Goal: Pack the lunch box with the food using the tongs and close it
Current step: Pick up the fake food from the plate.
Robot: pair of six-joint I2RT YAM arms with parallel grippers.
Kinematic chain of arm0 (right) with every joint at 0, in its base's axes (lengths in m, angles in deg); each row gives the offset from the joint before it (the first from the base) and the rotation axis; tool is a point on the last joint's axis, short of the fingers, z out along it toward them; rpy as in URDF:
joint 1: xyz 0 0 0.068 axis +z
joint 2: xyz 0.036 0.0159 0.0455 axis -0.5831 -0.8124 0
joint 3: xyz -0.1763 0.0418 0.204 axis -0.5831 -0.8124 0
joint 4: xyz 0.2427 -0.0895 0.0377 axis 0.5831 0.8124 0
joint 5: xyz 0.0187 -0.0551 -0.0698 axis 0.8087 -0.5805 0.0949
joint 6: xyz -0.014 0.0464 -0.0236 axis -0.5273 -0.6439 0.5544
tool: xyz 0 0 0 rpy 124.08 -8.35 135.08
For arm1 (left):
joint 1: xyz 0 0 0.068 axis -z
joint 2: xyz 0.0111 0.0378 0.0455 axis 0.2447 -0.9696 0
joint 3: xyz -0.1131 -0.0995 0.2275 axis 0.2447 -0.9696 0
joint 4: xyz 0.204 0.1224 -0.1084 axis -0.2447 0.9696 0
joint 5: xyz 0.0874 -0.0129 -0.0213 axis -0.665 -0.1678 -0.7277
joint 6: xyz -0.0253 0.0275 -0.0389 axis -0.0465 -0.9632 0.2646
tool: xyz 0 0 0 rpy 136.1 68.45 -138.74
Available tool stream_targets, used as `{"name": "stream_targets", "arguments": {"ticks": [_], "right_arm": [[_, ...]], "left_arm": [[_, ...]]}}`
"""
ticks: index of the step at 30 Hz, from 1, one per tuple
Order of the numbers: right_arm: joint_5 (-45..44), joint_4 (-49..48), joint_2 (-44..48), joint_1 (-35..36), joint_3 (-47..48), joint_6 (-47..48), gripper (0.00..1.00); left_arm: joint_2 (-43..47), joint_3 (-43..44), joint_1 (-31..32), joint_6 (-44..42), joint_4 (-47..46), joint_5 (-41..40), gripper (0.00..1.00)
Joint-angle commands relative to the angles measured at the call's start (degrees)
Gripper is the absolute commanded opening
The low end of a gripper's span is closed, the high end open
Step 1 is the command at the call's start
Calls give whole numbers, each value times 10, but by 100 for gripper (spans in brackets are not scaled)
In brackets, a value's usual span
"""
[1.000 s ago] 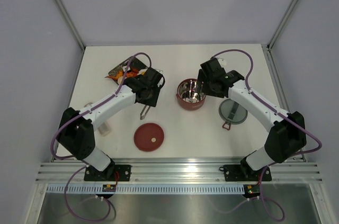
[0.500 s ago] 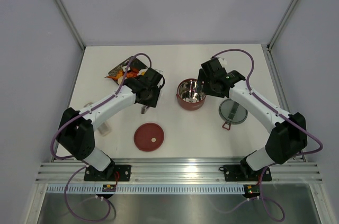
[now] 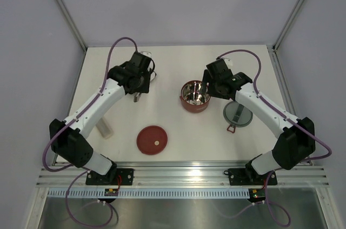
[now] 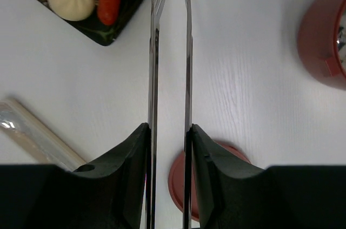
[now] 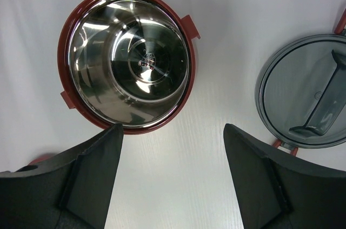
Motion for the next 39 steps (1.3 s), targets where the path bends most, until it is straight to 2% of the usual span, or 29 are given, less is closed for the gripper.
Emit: {"name": "stream_targets", "arguments": {"ticks": [1, 12, 23, 30, 39], "right_arm": [[-3, -1, 21, 3, 3, -1, 82], [-2, 0, 20, 4, 6, 2, 83], [1, 11, 7, 3, 27, 12, 82], [4, 4, 7, 4, 17, 6, 83], [12, 2, -6, 3, 27, 8, 83]], "left_arm": [[8, 40, -53, -10, 23, -10, 38], [-39, 49, -106, -32, 4, 0, 38], [-83, 66, -105, -59, -6, -17, 40], [-101, 71, -106, -81, -15, -62, 44], [-111, 61, -106, -87, -26, -53, 44]]}}
